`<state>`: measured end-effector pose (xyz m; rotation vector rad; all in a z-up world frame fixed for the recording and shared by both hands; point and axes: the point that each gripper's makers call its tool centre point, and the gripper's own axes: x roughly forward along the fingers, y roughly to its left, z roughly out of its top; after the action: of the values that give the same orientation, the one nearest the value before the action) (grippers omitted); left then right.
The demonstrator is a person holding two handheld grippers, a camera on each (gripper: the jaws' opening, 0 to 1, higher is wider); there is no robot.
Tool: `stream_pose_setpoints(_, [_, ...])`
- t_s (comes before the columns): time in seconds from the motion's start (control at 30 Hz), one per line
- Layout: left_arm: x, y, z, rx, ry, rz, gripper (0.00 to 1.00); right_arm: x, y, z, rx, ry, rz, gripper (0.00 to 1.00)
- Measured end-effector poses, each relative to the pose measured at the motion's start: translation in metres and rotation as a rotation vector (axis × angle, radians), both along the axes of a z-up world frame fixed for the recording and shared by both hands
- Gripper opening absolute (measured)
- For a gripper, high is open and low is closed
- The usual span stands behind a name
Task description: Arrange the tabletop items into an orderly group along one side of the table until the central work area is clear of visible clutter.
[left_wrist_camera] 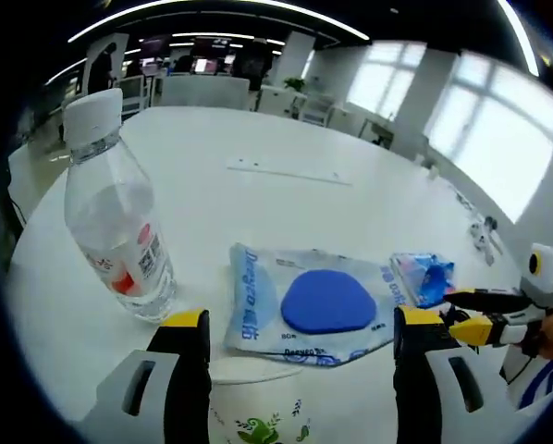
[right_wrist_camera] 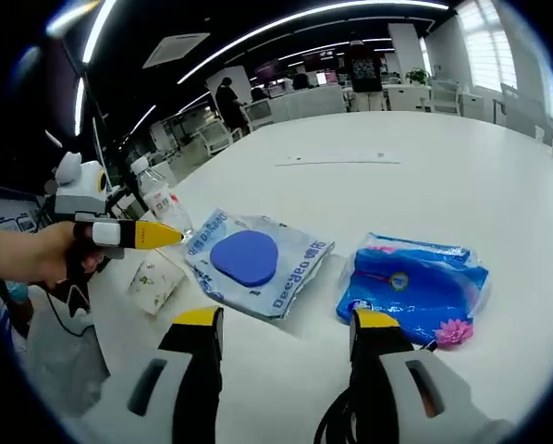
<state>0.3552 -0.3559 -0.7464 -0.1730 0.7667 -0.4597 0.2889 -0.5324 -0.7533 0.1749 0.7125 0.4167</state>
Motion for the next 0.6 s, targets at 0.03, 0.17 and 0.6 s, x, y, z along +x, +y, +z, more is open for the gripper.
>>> stream_pose_setpoints(0.03, [0.0,0.001,-0.001,0.001,0.006,0.002,0.76,0.001,0.0,-0.001,0.001,0.001,-0.001,0.54])
stream_pose_setpoints(0.17, [0.001,0.004,-0.008,0.004,0.039,0.02,0.72,0.006,0.003,-0.003,0.005,0.009,-0.006,0.52])
stream_pose_setpoints(0.6, [0.007,0.01,-0.025,0.037,0.083,0.039,0.62,0.012,0.013,-0.015,0.021,0.041,-0.021,0.45])
